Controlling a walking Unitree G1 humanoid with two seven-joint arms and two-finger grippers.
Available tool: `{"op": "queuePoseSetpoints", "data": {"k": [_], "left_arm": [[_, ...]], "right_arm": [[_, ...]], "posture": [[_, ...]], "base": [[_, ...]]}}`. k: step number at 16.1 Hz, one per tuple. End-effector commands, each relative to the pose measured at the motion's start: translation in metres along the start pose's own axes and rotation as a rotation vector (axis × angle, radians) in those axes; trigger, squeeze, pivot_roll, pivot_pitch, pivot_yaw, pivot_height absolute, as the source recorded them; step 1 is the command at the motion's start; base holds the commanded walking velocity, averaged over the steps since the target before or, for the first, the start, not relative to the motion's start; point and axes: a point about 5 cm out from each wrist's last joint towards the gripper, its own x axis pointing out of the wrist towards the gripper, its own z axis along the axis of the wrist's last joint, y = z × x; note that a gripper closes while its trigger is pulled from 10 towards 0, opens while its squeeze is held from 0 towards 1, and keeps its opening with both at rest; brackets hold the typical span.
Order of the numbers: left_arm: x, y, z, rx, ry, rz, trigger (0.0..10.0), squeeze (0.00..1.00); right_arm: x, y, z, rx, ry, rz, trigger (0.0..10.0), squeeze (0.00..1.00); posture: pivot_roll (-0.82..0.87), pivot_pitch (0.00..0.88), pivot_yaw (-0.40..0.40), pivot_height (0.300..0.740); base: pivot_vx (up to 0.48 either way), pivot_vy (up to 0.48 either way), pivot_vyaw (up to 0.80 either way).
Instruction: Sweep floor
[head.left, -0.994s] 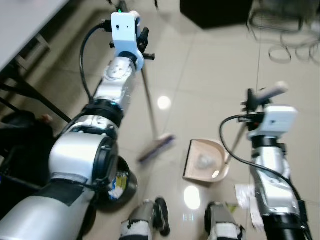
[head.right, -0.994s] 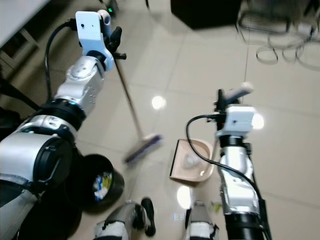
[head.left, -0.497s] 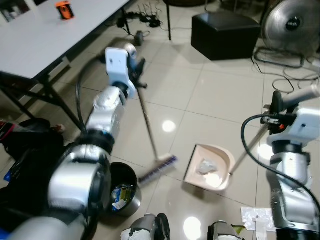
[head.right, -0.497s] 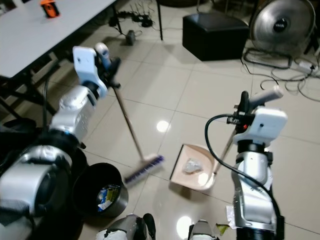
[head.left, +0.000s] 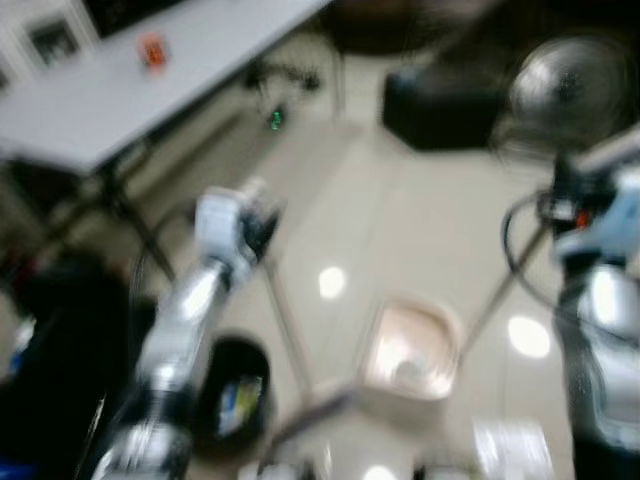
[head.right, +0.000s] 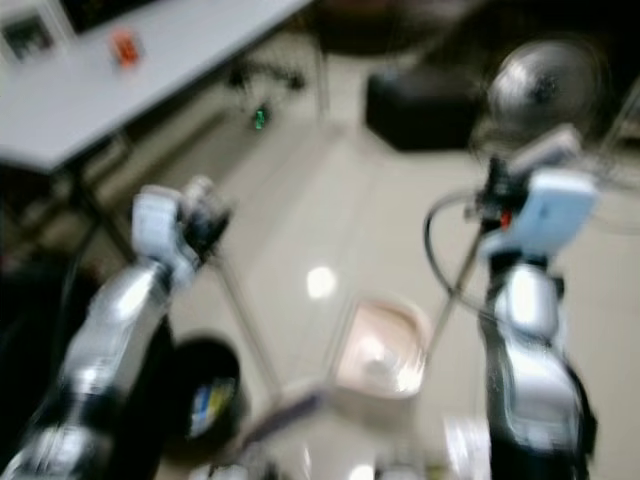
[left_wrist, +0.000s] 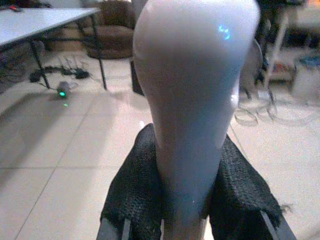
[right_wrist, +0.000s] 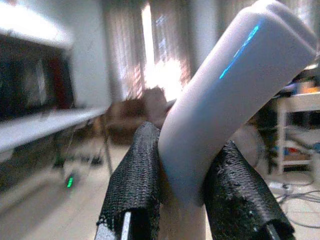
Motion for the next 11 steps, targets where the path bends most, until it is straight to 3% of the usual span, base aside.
{"op": "queuePoseSetpoints", "data": {"k": [1,3,8,11], "left_arm": [[-0.005,-0.002,0.011,0.038,-0.027,-0.023,10.0,0.00],[-0.026,-0.005,-0.002,0.002,0.031,-0.041,10.0,0.00],[-0.043,-0.015,-0.007,-0.005,0.073,-0.094,10.0,0.00],[-0.050,-0.012,0.000,-0.009,0.077,-0.057,10.0,0.00]], "right_arm": [[0.001,-0.002,0.014,0.013,-0.048,-0.012,10.0,0.00],[0.004,-0.005,0.020,0.023,-0.048,-0.025,10.0,0.00],[0.014,-0.009,0.031,0.067,-0.068,-0.027,10.0,0.00],[0.023,0.002,0.043,0.122,-0.054,0.021,10.0,0.00]], "posture": [[-0.16,0.000,0.073,0.740],[-0.16,0.000,0.062,0.740],[-0.14,0.000,0.051,0.740],[-0.12,0.000,0.045,0.740]], "base": [[0.000,0.000,0.00],[0.000,0.000,0.00],[0.000,0.000,0.00],[0.000,0.000,0.00]]}}
